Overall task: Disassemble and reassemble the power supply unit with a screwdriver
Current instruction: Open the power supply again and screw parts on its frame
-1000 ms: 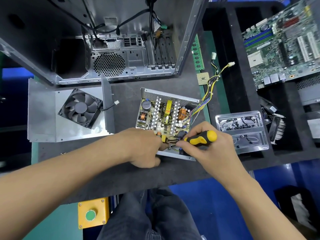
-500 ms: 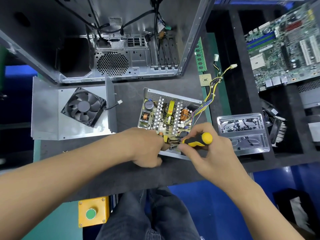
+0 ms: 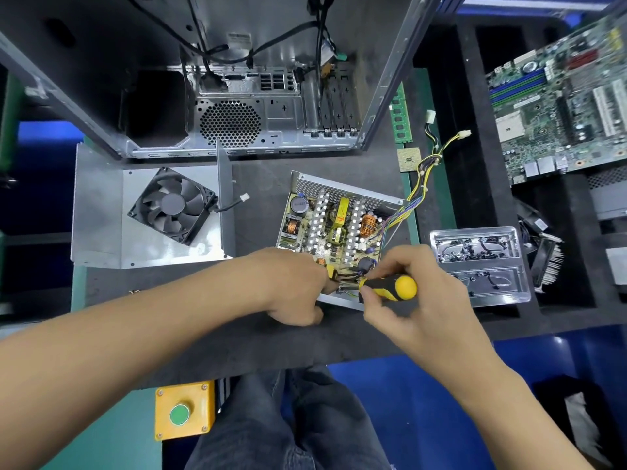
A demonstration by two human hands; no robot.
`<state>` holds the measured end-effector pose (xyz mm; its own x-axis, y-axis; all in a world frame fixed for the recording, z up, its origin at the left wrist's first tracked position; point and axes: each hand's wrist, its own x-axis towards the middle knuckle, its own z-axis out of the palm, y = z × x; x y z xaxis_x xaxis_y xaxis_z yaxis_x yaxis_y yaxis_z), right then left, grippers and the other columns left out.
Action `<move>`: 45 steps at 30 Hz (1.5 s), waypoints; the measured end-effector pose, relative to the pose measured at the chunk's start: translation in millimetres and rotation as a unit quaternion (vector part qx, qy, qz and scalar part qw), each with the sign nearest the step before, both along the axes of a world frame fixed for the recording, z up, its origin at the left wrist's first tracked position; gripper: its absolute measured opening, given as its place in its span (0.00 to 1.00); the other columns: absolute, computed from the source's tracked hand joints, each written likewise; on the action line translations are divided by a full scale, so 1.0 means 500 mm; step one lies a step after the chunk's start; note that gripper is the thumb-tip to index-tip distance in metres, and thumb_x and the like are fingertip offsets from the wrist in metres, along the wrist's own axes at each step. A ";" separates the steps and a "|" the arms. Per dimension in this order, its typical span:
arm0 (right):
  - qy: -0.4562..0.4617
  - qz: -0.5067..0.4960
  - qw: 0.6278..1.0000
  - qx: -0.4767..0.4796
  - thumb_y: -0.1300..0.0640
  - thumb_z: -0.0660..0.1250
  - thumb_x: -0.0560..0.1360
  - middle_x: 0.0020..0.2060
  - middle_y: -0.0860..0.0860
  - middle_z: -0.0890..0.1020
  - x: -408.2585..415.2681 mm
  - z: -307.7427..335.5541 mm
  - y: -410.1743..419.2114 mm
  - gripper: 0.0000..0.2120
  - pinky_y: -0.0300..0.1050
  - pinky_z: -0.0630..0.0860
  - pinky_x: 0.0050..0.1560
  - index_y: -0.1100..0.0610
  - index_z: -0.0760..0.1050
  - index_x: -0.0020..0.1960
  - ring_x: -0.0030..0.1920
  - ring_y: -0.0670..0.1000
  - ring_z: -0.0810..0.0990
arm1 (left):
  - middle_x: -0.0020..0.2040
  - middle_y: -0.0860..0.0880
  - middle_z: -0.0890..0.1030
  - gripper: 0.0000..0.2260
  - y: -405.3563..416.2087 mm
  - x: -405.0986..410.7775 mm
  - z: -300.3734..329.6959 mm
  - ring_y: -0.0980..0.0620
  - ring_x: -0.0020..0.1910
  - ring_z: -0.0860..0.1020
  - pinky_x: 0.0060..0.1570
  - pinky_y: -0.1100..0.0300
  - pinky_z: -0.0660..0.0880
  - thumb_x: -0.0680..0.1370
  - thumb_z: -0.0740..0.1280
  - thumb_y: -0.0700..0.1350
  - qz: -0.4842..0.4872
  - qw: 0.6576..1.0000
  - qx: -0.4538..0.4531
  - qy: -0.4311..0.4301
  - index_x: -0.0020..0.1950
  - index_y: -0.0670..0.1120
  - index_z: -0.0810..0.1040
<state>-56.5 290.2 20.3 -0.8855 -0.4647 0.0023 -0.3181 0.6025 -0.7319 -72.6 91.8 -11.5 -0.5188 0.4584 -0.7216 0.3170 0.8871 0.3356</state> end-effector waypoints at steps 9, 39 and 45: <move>0.156 0.046 0.960 0.228 0.42 0.60 0.79 0.34 0.50 0.72 -0.003 0.063 -0.040 0.19 0.47 0.67 0.34 0.58 0.70 0.42 0.35 0.54 0.69 | 0.38 0.52 0.72 0.10 0.006 0.001 0.009 0.50 0.36 0.72 0.38 0.56 0.73 0.79 0.62 0.56 0.013 1.000 -0.020 -0.008 0.55 0.52 0.75; 0.125 0.166 0.849 0.485 0.42 0.60 0.80 0.47 0.51 0.76 -0.030 0.111 -0.067 0.13 0.47 0.74 0.39 0.52 0.71 0.53 0.45 0.58 0.80 | 0.39 0.53 0.74 0.11 0.038 0.022 -0.016 0.49 0.40 0.76 0.34 0.58 0.69 0.75 0.62 0.52 0.173 0.984 0.040 -0.012 0.52 0.50 0.80; 0.091 0.168 0.871 0.452 0.50 0.58 0.83 0.53 0.53 0.73 -0.052 0.108 -0.068 0.08 0.51 0.77 0.45 0.53 0.72 0.57 0.46 0.59 0.78 | 0.42 0.53 0.75 0.18 0.050 0.025 -0.026 0.46 0.47 0.77 0.44 0.57 0.73 0.73 0.62 0.54 0.209 0.976 0.052 -0.011 0.59 0.53 0.81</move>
<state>-82.4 256.2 74.5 -0.7222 -0.5828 -0.3726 -0.6493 0.7569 0.0746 -60.2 116.8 -24.6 -0.6609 0.2804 -0.6961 -0.0747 0.8984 0.4329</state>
